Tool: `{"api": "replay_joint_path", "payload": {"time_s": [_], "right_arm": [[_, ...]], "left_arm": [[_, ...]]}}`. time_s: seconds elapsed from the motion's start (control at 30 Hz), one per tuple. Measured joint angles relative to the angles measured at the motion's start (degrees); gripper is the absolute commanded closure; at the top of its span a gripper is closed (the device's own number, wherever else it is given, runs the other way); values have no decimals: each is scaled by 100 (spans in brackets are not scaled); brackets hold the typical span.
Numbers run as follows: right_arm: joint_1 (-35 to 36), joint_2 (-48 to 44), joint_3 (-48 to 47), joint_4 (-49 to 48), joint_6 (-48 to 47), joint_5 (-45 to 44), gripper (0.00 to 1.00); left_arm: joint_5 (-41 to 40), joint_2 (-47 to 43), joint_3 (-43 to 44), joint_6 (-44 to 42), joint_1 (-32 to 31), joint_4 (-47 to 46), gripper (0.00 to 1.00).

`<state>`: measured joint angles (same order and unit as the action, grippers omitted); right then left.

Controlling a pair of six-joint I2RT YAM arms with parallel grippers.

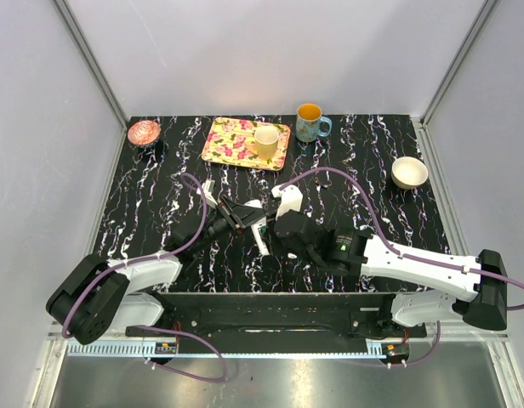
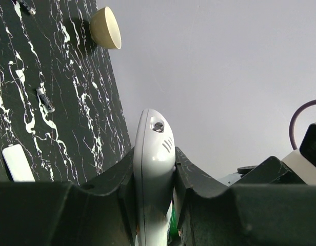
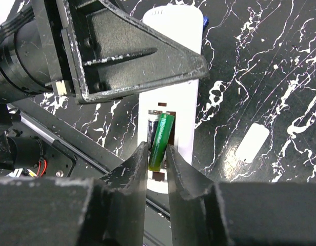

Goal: Load the batteries into the remote control

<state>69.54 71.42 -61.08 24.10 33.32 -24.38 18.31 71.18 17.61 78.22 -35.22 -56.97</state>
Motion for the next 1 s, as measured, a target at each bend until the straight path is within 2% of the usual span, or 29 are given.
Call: {"api": "replay_joint_path", "payload": {"time_s": [0.13,0.3,1.0], "right_arm": [[22,2,-50,118,66,-2,65],[22,2,-92,205,109,-24,64],[22,59,-273,330,-20,-205,68]], "left_arm": [[-90,0,2,-4,4,-2,100],[-109,0,2,-28,4,2,100],[-81,-15,0,118,17,-111,100]]}}
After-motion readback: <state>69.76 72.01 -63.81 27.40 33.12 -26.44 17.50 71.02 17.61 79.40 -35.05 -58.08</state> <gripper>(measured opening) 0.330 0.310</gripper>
